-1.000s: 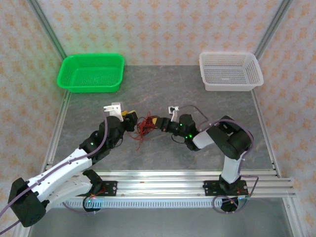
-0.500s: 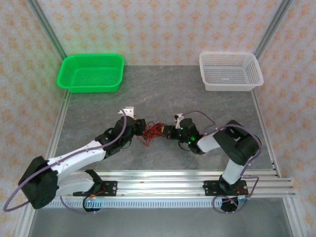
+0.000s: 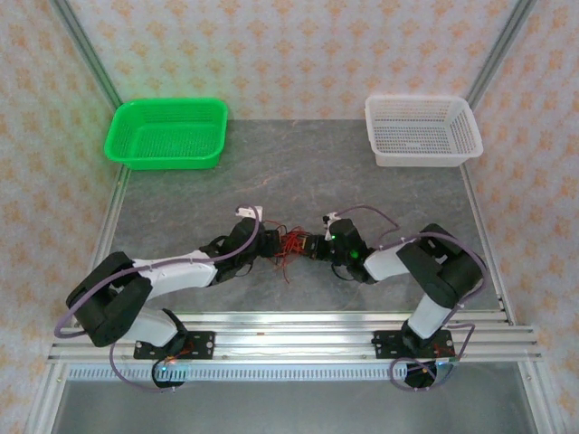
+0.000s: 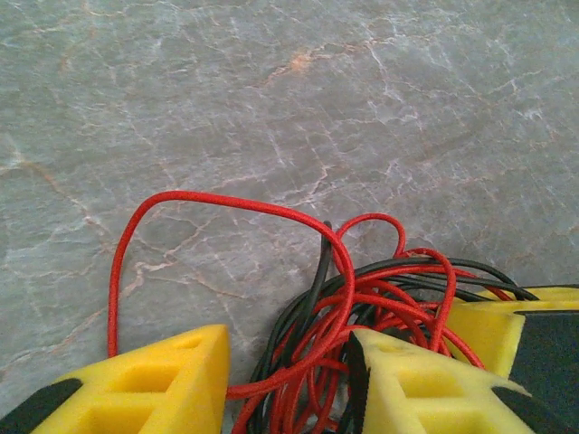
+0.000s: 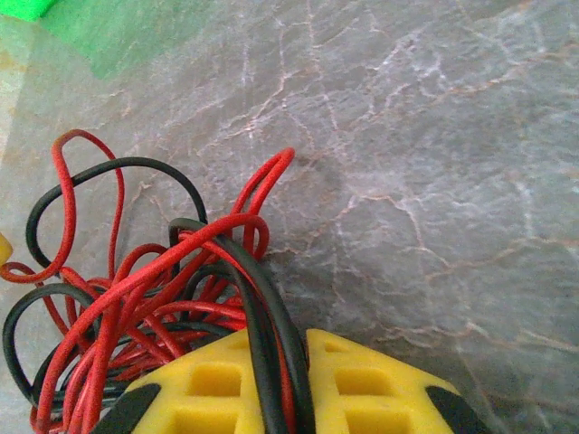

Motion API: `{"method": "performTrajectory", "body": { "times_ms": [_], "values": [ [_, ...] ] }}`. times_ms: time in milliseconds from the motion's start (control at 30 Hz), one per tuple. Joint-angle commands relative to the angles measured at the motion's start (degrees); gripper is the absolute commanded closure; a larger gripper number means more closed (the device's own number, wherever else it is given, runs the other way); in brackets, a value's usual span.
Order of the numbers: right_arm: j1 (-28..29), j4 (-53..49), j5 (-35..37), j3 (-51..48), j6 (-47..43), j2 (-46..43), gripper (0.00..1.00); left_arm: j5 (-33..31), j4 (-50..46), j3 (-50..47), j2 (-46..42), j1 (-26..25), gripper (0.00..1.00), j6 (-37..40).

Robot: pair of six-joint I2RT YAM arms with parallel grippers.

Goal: Untangle the cables

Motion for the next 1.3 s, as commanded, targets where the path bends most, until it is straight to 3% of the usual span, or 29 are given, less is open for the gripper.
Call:
{"method": "performTrajectory", "body": {
  "times_ms": [0,367,567,933,1067,1267],
  "values": [
    [0.0,-12.3,5.2,-0.7,-1.8,-1.0,1.0,2.5,1.9,0.1,2.4,-0.5,0.61,-0.2],
    [0.4,-17.3,7.0,1.5,-1.3,-0.2,1.0,5.5,0.4,1.6,9.2,-3.2,0.63,0.0],
    [0.5,-21.3,8.2,3.4,-1.0,-0.5,0.94,4.5,-3.5,1.7,9.9,-4.4,0.6,-0.3],
    [0.5,-33.6,12.8,6.7,0.7,-8.3,0.54,-6.0,-12.2,3.1,15.3,-5.0,0.58,-5.1],
    [0.5,-39.5,15.7,7.8,1.0,-14.6,0.45,-7.8,-13.0,3.4,16.4,-5.0,0.58,-6.3],
    [0.6,-47.9,17.2,9.4,2.3,-22.4,0.39,-9.1,-13.2,3.3,16.5,-5.0,0.58,-7.4]
  ]
}}
